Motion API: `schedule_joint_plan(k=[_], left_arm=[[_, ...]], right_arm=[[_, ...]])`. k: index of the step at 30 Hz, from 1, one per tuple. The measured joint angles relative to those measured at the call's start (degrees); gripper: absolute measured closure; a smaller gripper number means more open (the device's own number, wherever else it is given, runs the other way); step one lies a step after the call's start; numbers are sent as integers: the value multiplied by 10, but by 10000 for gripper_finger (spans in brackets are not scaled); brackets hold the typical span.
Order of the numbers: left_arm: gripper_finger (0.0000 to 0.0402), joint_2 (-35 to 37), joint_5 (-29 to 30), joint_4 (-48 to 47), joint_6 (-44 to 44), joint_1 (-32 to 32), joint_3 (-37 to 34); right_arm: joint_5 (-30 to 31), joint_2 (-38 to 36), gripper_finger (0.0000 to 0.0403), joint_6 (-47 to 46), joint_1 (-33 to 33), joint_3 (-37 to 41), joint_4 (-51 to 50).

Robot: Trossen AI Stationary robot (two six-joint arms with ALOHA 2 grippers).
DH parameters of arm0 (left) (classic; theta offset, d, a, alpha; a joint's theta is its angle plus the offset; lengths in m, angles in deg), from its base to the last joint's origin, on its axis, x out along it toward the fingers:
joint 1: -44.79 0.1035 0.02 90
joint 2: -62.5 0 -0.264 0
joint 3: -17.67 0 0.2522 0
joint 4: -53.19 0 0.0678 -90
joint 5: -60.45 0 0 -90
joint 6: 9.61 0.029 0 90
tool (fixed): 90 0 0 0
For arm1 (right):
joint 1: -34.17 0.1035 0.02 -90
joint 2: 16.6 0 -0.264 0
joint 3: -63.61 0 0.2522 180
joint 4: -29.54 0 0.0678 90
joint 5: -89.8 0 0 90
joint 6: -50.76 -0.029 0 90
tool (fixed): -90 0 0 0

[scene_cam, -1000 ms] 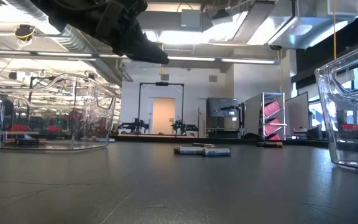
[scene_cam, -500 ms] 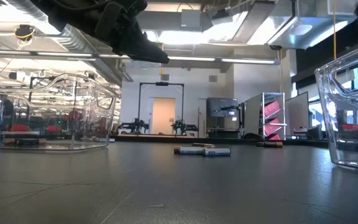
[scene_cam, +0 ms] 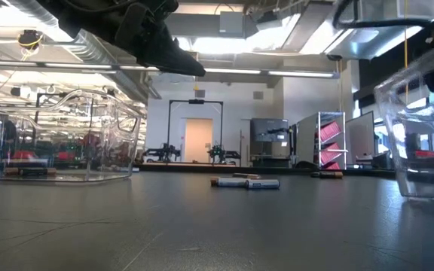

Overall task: Sort batteries
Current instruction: Put the white battery into the right transparent bin

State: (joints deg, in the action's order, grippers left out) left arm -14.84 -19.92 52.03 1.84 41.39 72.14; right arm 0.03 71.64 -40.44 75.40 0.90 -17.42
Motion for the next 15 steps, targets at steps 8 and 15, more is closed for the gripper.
schedule_joint_plan(k=[8,15], left_arm=[[210,0,0,1,1,0,-1],[210,0,0,1,0,0,-1]], right_arm=[[2,31,359,51,0,0,49],[-5,32,322,54,0,-7,40]])
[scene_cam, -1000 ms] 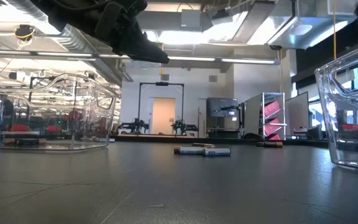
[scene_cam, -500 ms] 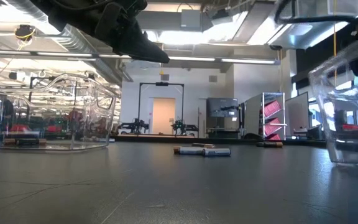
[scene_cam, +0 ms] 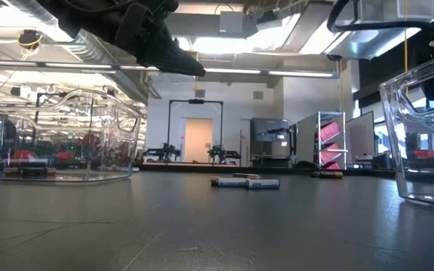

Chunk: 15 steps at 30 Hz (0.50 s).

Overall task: Sort batteries
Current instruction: Put the white battery into the right transparent bin, then put the black battery into the left transparent bin

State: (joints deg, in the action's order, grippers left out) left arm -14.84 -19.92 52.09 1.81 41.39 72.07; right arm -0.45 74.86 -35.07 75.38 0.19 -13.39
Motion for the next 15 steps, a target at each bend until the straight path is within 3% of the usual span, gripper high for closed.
schedule_joint_plan(k=[4,8,12,15], left_arm=[[210,0,0,0,0,0,0],[210,0,0,0,0,0,0],[210,0,0,0,-1,0,0],[210,0,0,0,-2,0,0]], right_arm=[[-23,-13,267,9,0,-28,-57],[-16,-40,238,10,0,-92,-181],[58,-62,234,36,0,-185,-343],[174,-69,233,69,-1,-250,-444]])
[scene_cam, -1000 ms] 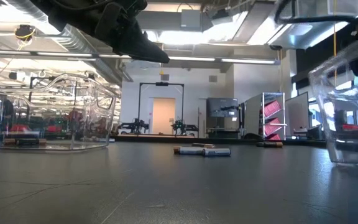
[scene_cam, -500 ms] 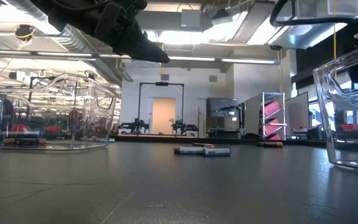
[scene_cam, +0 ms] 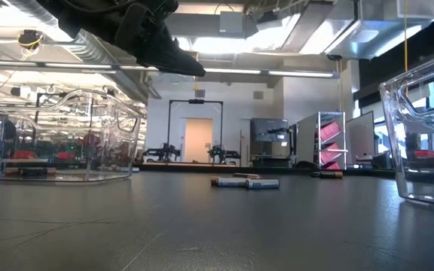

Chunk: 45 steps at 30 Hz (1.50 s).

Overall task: Sort batteries
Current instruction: Put the black battery into the left transparent bin

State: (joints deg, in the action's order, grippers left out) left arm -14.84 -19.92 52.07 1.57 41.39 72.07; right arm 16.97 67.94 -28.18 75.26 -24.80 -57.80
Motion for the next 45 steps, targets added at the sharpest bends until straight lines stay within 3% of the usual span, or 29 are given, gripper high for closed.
schedule_joint_plan(k=[4,10,17,22,27,30,34,45], left_arm=[[210,0,0,0,-2,0,0],[210,0,0,-2,-2,0,0],[210,0,0,-3,-2,0,0],[210,0,0,-6,-7,0,0],[210,0,0,-6,-9,0,0],[210,0,0,-6,-9,0,0],[210,0,0,-6,-9,0,0],[210,0,0,-4,-13,0,0]], right_arm=[[215,-2,233,31,-28,-39,-69],[242,-31,233,201,-174,58,-39],[132,-104,232,519,-390,274,292],[56,-135,228,611,-525,359,436],[-13,-134,185,703,-633,395,503],[-16,-134,161,742,-679,406,509],[-73,-134,156,801,-722,431,529],[-122,-134,234,850,-790,516,683]])
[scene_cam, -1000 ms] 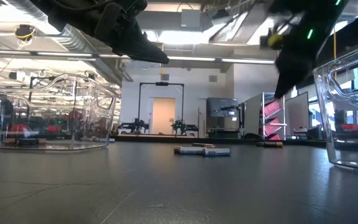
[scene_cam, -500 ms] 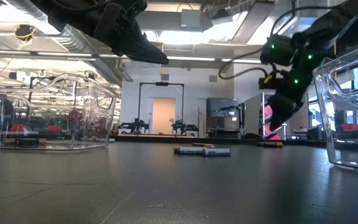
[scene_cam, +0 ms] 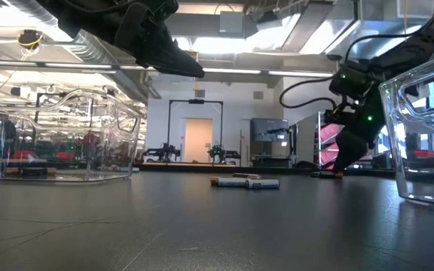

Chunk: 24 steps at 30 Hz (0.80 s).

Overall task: Sort batteries
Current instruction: Put the black battery into the left transparent bin

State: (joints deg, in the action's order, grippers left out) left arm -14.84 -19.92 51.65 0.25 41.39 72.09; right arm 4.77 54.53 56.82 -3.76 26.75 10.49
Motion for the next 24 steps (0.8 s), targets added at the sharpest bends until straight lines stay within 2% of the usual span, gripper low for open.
schedule_joint_plan(k=[7,12,16,20,24], left_arm=[[210,0,0,4,-6,0,0],[210,0,0,6,-10,0,0],[210,0,0,6,-22,1,0],[210,0,0,5,-32,1,0],[210,0,0,2,-53,6,0]], right_arm=[[-64,30,268,19,-20,20,32],[-83,64,288,33,-20,20,68],[-88,70,309,33,-19,21,92],[-91,71,355,34,-18,20,74],[-73,65,361,32,8,20,79]])
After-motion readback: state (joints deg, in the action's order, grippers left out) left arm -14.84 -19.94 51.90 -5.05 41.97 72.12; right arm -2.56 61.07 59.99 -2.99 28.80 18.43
